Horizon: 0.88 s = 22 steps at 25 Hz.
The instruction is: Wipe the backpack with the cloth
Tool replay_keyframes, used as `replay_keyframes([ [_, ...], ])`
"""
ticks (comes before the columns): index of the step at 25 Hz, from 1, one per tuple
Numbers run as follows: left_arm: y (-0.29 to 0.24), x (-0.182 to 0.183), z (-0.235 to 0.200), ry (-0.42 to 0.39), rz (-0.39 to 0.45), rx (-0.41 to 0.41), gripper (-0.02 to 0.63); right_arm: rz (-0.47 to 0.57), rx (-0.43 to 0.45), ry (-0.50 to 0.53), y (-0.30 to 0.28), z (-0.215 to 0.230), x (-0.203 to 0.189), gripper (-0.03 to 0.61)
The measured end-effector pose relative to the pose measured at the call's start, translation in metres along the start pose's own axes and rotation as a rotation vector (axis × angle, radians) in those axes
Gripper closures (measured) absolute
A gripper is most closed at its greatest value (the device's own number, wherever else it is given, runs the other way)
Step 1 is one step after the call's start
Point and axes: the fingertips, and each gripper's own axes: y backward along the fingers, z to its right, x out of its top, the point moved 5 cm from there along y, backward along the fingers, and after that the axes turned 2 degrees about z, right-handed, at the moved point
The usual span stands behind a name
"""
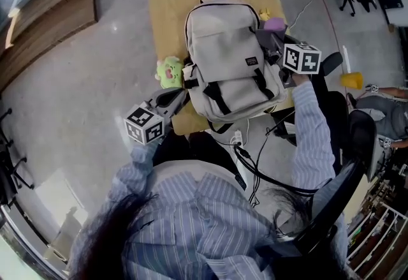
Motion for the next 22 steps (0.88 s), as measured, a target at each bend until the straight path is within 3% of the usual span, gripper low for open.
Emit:
replay_keyframes([
  [7, -0.004, 0.001, 0.005, -0.006, 0.002, -0.021, 0.609, 0.128, 0.267, 0.062, 0.019, -0.112, 0.033, 0.537],
  [11, -0.005, 0.0, 0.006, -0.01, 0.005, -0.028, 0.609, 0.12, 0.405, 0.126, 0.006, -0.186, 0.029, 0.537],
  [17, 0.002, -0.003, 0.008, -0.007, 0.007, -0.025, 0.609, 0.041, 0.478, 0.152, -0.033, -0.252, -0.002, 0.537],
  [22, 0.011, -0.009, 0.004, 0.003, 0.009, -0.004, 0.609, -0.004, 0.466, 0.145, -0.049, -0.254, -0.018, 0.537],
])
